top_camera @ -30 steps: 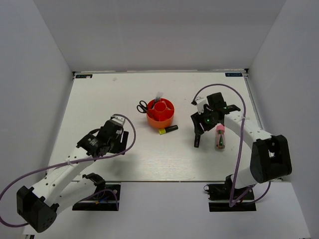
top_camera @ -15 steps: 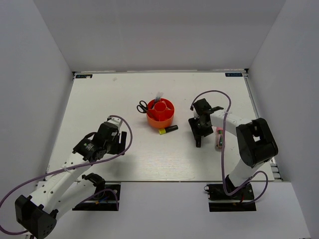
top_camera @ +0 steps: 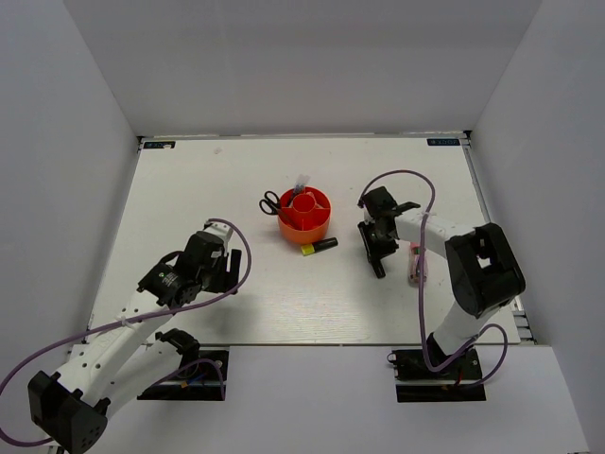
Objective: Sort the stationery into containers
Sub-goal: Pick up the pen from the center of the board, then place the pen in the storage box.
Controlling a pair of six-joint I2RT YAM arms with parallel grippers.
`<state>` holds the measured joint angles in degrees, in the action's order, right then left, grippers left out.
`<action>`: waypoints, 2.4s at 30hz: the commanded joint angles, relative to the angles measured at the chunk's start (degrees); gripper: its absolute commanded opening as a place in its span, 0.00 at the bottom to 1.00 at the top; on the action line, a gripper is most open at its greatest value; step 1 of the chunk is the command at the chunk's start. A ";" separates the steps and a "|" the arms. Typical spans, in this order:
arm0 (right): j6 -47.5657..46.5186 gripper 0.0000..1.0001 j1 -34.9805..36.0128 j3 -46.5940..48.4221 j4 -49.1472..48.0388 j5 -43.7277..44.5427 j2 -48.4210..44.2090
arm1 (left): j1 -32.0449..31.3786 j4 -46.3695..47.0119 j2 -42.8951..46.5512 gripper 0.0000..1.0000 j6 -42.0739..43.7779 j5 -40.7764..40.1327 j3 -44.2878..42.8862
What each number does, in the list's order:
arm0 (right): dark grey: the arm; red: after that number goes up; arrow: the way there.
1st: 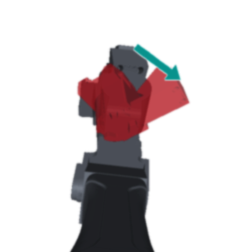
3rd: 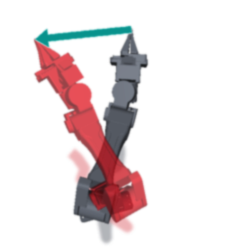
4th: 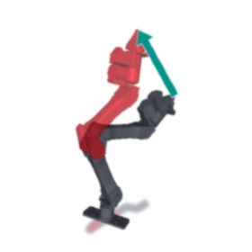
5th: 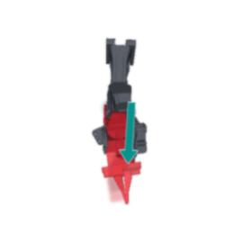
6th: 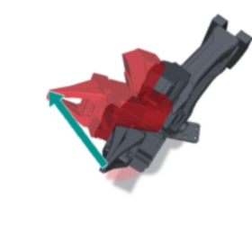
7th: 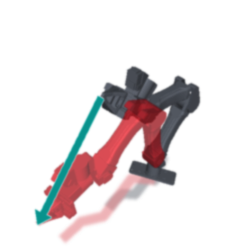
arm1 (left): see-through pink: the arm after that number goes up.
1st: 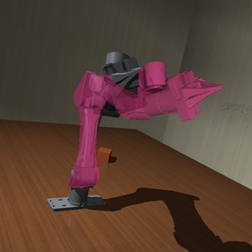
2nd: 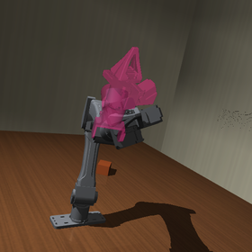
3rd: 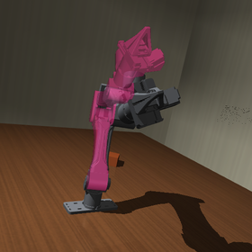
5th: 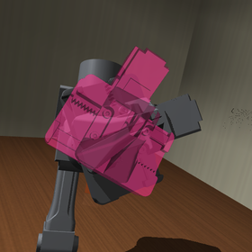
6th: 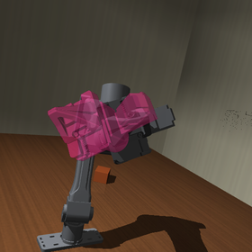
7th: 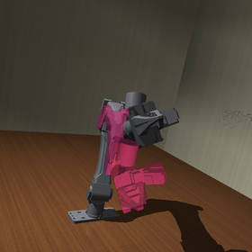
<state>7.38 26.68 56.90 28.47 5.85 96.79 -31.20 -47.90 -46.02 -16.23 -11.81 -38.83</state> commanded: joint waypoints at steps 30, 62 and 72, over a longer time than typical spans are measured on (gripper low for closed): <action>19.88 0.00 -3.30 -1.44 -84.71 -48.03 4.10 | 2.11 1.76 -3.02 0.83 -0.56 -0.49 1.12; 11.00 0.13 -8.21 -7.42 -74.93 -48.91 -3.36 | 2.90 1.93 -3.02 0.60 -0.30 1.53 1.21; -72.28 0.49 -9.89 -11.01 -14.79 -64.56 -11.20 | 2.81 2.37 -3.28 0.47 -0.38 3.29 1.12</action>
<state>-28.12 16.73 48.66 -12.05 -52.62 83.83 -28.60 -46.61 -49.63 -16.53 -9.85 -37.85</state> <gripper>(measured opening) 0.450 0.389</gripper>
